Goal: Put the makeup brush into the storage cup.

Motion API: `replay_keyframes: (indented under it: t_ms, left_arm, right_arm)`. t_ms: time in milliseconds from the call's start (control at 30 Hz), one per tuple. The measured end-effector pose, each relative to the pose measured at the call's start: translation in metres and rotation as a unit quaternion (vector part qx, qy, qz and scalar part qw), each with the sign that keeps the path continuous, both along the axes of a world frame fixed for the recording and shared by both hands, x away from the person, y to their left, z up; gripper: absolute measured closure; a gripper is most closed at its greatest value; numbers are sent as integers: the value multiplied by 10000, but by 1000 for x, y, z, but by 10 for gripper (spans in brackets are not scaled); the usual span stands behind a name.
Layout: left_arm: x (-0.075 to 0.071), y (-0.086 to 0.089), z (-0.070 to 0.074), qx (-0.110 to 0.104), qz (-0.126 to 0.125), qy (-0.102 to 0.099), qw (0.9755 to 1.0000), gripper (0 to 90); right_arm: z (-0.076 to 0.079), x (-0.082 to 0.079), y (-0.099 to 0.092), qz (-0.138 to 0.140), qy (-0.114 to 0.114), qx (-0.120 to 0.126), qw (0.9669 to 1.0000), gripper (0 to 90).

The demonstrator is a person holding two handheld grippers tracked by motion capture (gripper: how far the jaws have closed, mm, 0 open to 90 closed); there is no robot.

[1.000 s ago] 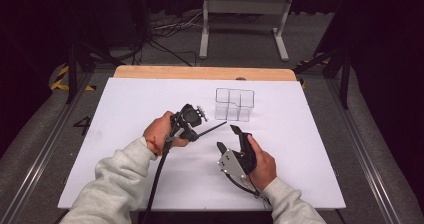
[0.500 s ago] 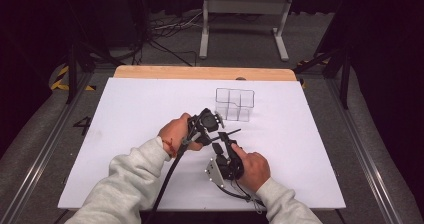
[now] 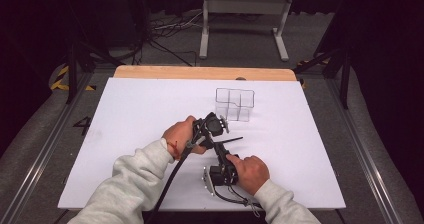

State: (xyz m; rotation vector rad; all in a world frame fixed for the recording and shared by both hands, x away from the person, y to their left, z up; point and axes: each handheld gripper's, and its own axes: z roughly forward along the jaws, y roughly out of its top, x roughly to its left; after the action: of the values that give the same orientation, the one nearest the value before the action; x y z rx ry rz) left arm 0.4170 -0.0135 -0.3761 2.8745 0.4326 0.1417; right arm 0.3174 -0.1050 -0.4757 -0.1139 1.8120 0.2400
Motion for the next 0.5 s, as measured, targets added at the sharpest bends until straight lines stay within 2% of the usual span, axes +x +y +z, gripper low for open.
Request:
replay_keyframes:
  t_ms: [233,300,367,400,500]
  left_arm:
    - [0,3,2,-108,-68,26,9999,834]
    - [1,6,3,-255,-35,50,9997,834]
    - [0,9,5,-392,-29,-22,9992,833]
    - [0,11,7,-431,-88,-33,9990,832]
    - [-3,17,10,-543,-56,-90,9985,834]
  right_arm:
    - [-1,-1,-1,-11,-53,-20,10000,835]
    - [-1,-1,-1,-56,-78,14,10000,835]
    - [1,0,-3,-56,-58,58,10000,835]
    - [2,0,-4,-74,-63,61,9999,835]
    - [4,2,-7,-132,-24,83,9999,835]
